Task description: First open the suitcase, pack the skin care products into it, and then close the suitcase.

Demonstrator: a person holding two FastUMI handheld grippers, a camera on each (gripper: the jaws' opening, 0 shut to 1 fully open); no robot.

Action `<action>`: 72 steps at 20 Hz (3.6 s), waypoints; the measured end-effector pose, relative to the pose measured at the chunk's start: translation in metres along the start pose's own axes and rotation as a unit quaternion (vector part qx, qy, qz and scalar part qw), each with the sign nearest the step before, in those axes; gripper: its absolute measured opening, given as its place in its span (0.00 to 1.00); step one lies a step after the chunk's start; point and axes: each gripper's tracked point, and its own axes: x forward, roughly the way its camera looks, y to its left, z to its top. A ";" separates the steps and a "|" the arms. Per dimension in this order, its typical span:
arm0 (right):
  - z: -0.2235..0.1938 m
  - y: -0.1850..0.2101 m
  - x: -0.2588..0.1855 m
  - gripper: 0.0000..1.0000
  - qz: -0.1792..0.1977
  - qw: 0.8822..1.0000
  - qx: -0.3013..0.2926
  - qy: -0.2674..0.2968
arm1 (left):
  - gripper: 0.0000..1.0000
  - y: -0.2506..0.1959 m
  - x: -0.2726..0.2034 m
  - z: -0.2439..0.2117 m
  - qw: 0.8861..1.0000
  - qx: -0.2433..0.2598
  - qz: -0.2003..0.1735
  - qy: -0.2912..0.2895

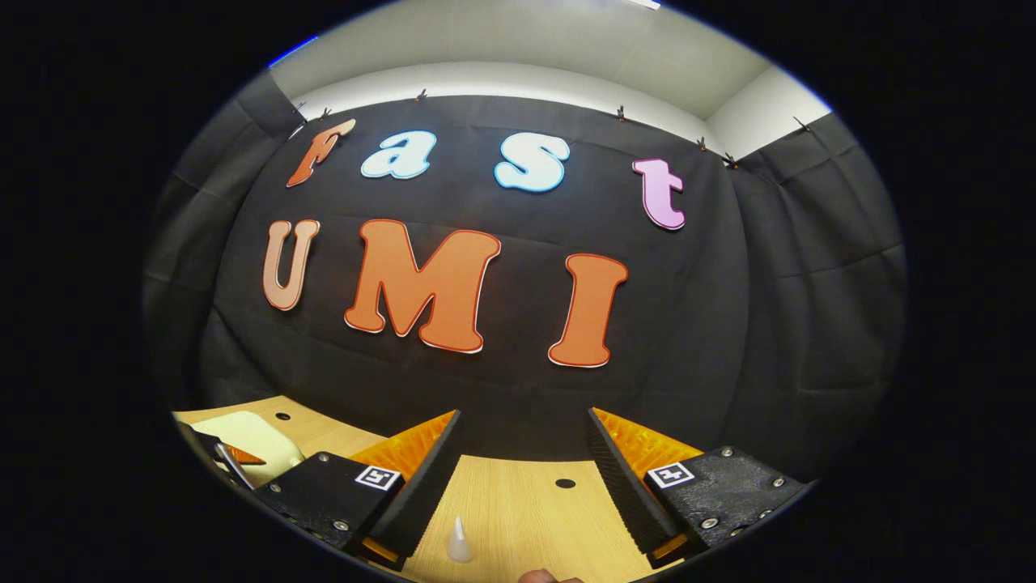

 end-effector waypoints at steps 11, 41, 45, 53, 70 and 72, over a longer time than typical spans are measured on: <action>-0.013 0.001 0.005 0.95 -0.003 1.000 -0.002 0.010 | 0.78 -0.013 0.029 -0.024 0.991 0.123 0.012 0.053; -0.052 0.083 0.012 0.95 0.072 0.995 -0.009 0.071 | 0.10 0.213 -0.041 -0.015 0.956 -0.284 0.063 -0.039; -0.058 0.103 0.012 0.95 0.085 0.992 -0.003 0.088 | 0.10 0.257 -0.047 -0.041 0.933 -0.352 0.062 -0.045; -0.058 0.123 0.016 0.96 0.087 0.991 0.003 0.099 | 0.10 0.343 -0.055 -0.137 0.905 -0.410 0.113 -0.019; -0.053 0.154 0.011 0.95 0.066 0.991 -0.008 0.115 | 0.10 0.365 -0.004 -0.388 0.860 -0.466 0.146 0.146; -0.054 0.158 0.010 0.95 0.058 0.991 -0.012 0.118 | 0.10 0.350 0.013 -0.417 0.854 -0.472 0.135 0.172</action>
